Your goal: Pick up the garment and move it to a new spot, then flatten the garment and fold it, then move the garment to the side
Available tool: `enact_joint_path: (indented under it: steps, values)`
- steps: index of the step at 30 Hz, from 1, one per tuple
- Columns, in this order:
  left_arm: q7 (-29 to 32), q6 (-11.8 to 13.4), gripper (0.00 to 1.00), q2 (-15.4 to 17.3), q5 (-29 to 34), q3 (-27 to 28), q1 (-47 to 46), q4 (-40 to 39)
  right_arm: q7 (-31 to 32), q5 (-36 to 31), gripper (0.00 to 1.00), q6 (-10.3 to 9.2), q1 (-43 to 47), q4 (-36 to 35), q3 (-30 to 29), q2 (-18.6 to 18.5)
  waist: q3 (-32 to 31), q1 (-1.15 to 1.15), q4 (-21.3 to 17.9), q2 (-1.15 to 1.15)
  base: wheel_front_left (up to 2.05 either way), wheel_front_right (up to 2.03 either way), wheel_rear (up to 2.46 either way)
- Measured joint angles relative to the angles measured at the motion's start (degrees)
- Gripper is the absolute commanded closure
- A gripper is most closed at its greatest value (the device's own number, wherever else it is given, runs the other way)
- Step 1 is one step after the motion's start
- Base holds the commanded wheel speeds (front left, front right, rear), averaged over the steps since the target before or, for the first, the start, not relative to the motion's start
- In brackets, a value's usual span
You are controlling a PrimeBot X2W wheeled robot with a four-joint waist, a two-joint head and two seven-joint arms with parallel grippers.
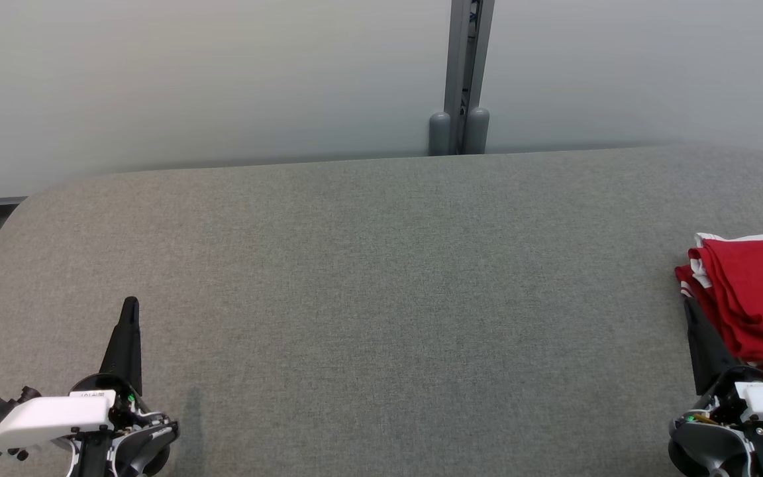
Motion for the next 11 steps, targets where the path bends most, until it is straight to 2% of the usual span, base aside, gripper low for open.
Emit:
enact_joint_path:
  steps: [11]
  values:
    - [0.0, 0.0, 1.00, 0.0, 0.0, 0.1, 0.0, 0.0, 0.0, 0.0, 1.00, 0.00, 0.0, 0.0, 0.0, 0.0, 0.0, 0.00, 0.0, 0.00, 0.00, 0.00, 0.00]
